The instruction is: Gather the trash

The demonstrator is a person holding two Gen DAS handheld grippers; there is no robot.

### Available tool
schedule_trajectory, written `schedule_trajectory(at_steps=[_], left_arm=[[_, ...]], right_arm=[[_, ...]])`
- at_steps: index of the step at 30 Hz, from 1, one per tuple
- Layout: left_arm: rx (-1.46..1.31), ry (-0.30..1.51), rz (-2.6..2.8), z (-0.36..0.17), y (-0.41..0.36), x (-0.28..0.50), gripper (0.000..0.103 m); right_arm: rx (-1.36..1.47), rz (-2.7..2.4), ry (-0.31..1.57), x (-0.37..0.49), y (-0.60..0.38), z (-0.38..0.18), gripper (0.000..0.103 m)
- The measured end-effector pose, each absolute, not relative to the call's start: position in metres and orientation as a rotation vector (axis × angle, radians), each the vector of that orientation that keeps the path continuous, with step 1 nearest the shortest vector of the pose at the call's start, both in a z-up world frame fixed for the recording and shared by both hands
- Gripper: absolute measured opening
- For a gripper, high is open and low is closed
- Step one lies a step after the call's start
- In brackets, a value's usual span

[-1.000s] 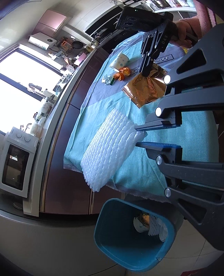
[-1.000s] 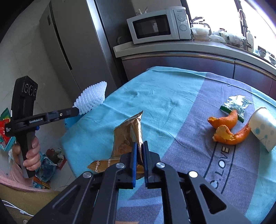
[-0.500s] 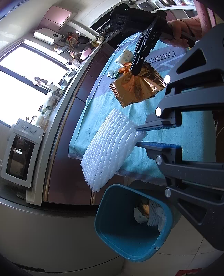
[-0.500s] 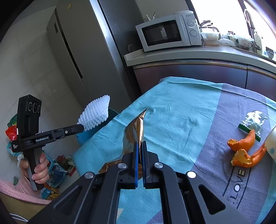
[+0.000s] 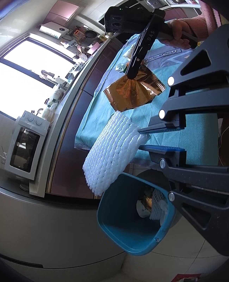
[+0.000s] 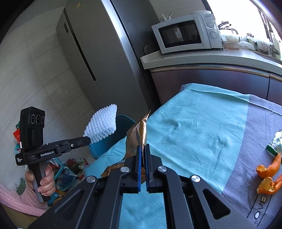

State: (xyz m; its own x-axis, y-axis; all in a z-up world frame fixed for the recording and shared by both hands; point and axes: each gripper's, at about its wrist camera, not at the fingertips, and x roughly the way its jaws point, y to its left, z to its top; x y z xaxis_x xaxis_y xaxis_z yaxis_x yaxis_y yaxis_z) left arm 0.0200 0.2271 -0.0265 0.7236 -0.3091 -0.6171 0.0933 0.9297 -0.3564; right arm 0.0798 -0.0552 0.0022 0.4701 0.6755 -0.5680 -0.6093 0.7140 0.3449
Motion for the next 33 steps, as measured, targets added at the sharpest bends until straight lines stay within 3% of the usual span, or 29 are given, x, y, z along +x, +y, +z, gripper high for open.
schedule_trajectory(at_steps=[33], left_arm=[[-0.37,0.748,-0.026,-0.044,0.3,0.014,0.013]], right_arm=[[-0.032,0.925,0.796,0.129,0.057,-0.006,0.003]])
